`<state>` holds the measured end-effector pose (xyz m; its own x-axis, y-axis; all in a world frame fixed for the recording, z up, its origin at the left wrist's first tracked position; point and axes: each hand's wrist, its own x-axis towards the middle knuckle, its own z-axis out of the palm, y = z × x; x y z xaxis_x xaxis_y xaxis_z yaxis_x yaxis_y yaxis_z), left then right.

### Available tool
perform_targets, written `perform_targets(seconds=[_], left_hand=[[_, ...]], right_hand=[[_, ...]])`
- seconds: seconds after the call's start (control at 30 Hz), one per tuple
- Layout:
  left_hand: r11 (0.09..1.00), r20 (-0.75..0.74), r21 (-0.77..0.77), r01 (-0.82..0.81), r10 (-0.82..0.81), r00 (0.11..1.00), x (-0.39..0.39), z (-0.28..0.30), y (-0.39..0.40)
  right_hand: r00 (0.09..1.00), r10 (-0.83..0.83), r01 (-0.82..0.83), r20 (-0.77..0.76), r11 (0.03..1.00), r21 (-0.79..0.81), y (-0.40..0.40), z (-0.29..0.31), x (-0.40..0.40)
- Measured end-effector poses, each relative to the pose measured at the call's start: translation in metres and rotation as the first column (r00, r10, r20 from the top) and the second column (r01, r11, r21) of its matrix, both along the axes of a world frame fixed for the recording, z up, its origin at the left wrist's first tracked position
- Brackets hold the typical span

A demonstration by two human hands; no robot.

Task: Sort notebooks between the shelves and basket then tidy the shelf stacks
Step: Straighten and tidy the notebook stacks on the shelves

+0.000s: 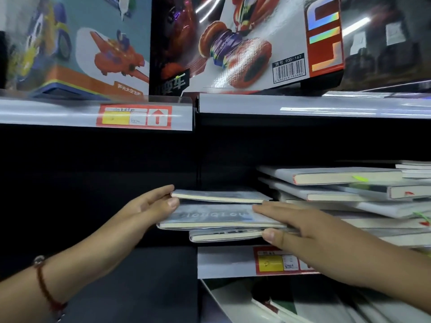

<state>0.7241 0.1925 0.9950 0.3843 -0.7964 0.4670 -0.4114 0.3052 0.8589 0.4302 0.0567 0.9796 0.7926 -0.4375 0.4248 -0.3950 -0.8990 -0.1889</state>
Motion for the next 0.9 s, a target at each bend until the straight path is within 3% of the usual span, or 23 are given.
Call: perform_targets(seconds=[0.03, 0.1, 0.2, 0.43, 0.67, 0.77, 0.9], left_hand=[[1.000, 0.015, 0.010, -0.005, 0.005, 1.000, -0.003, -0.001, 0.002], [1.000, 0.034, 0.013, 0.013, -0.014, 0.999, -0.009, -0.003, 0.005], [1.000, 0.051, 0.008, -0.025, 0.025, 0.998, -0.017, -0.009, 0.006], [0.966, 0.213, -0.045, -0.253, 0.257, 0.943, -0.043, -0.018, -0.006], [0.920, 0.165, -0.145, -0.365, 0.386, 0.908, -0.043, -0.026, -0.021], [0.920, 0.190, -0.153, -0.361, 0.386, 0.903, -0.041, -0.025, -0.022], [0.937, 0.270, -0.101, -0.334, 0.349, 0.898, -0.038, -0.031, -0.016]], right_hand=[[0.998, 0.048, -0.044, -0.033, 0.993, 0.108, 0.001, 0.012, 0.000], [0.998, 0.026, -0.031, 0.055, 0.996, 0.087, -0.011, 0.036, 0.012], [0.999, 0.000, -0.008, 0.054, 0.988, 0.155, -0.013, 0.035, 0.018], [0.964, -0.041, -0.023, 0.263, 0.972, 0.233, -0.015, 0.023, 0.039], [0.947, -0.053, -0.022, 0.318, 0.974, 0.227, -0.014, 0.018, 0.058], [0.952, -0.076, 0.011, 0.296, 0.976, 0.217, -0.018, 0.023, 0.059], [0.989, -0.041, 0.012, 0.141, 0.979, 0.203, -0.018, 0.027, 0.047]])
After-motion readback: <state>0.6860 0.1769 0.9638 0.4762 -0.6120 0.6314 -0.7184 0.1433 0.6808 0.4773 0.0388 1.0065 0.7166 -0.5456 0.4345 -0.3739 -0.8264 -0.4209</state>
